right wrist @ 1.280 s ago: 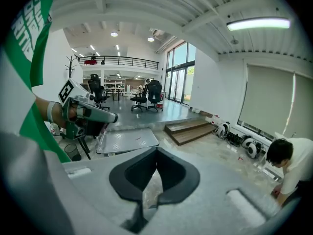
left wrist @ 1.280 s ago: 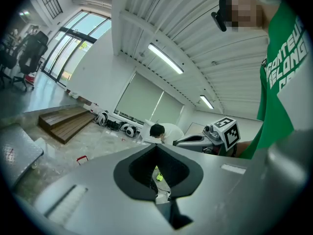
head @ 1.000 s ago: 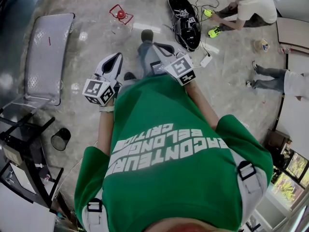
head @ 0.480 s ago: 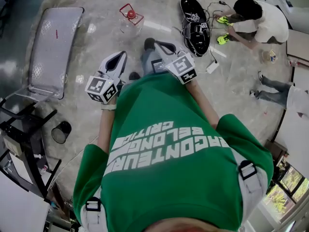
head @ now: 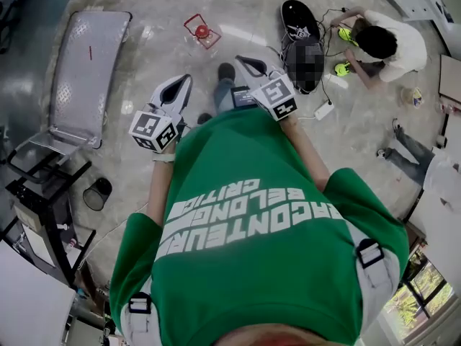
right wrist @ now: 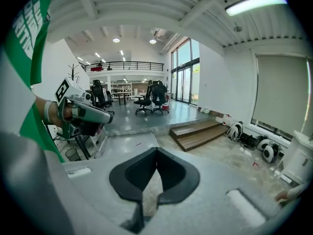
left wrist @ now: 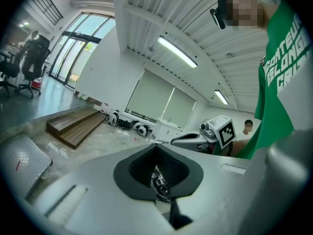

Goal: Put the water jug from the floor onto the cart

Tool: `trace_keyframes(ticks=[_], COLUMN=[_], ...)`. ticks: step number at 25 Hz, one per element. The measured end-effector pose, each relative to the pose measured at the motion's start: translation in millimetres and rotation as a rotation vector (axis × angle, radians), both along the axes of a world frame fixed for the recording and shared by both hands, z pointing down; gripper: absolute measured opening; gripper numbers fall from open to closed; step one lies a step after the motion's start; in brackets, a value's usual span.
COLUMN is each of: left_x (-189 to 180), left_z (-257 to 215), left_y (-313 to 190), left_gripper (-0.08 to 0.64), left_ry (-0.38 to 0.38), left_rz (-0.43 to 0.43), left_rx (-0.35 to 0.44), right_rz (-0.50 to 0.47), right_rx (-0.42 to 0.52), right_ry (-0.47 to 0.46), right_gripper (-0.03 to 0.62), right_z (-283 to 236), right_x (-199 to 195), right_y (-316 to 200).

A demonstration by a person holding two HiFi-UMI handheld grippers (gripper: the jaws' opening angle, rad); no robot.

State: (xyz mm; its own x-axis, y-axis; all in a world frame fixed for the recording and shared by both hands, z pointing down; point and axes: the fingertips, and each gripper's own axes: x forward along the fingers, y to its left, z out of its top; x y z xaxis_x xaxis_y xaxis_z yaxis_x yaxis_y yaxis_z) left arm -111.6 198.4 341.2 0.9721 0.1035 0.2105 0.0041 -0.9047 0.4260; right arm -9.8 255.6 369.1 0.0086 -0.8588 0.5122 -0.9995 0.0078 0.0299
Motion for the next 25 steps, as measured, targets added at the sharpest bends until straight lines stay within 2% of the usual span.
trace_keyframes(ticks=[9, 13, 18, 25], left_x=[76, 99, 127, 163], left_z=[-4, -1, -1, -4], left_y=[-26, -31, -36, -40], left_gripper=[0.015, 0.015, 0.015, 0.015], left_ry=[-0.039, -0.06, -0.076, -0.082], left_rz=[0.005, 0.007, 0.001, -0.012], left_rx=[0.01, 0.014, 0.014, 0.025], right_rz=[0.01, 0.006, -0.045, -0.084], right_rx=[-0.017, -0.011, 0.009, 0.026], right_ry=[-0.045, -0.063, -0.104, -0.095], right_gripper=[-0.008, -0.008, -0.006, -0.006], right_z=[8, 13, 12, 8], right_x=[91, 111, 129, 164], right_y=[-28, -34, -42, -50])
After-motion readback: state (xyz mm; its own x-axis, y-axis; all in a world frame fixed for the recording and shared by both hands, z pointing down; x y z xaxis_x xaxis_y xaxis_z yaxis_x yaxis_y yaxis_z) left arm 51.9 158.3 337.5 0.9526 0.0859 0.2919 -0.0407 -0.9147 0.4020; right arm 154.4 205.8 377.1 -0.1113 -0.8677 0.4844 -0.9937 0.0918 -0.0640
